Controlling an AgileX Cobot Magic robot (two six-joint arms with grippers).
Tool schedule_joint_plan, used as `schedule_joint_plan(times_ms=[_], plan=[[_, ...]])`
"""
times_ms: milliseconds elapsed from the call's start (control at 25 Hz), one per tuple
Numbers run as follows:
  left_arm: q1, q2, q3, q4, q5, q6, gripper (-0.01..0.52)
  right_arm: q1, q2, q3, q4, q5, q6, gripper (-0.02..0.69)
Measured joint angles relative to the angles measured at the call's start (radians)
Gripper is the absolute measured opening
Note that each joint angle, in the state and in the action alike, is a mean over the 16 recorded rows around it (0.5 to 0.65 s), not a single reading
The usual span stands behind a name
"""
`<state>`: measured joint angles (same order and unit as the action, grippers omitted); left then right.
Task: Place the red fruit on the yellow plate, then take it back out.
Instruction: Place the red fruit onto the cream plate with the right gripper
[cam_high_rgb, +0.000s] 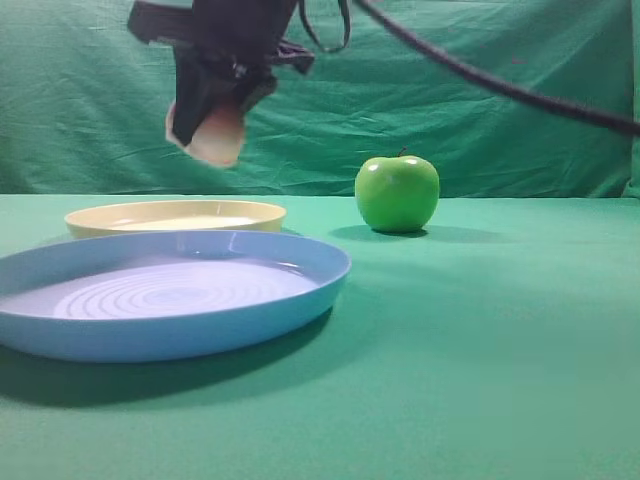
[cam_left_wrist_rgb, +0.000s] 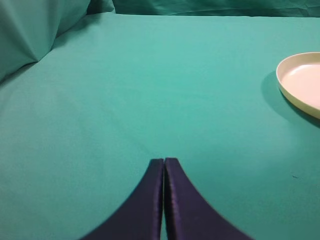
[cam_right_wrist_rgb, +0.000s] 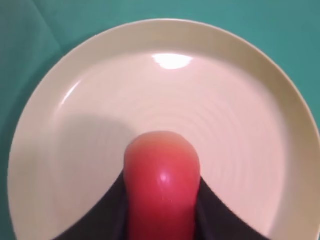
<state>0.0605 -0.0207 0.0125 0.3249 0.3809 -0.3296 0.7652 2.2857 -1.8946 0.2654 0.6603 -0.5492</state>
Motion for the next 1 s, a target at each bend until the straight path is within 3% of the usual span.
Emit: schedule_joint_plan(times_ms=[640, 800, 1000], plan=[[0.0, 0.0, 0.0, 0.0, 0.0, 0.0, 0.0, -0.01, -0.02, -0.001, 0.015, -0.02, -0.038, 0.611], [0.0, 0.0, 0.0, 0.0, 0.0, 0.0, 0.0, -0.026, -0.097, -0.001, 0.014, 0.035, -0.016, 0.568], [0.0, 0.0, 0.0, 0.0, 0.0, 0.0, 0.0, -0.057, -0.228, -0.002, 0.012, 0.144, 0.06, 0.387]])
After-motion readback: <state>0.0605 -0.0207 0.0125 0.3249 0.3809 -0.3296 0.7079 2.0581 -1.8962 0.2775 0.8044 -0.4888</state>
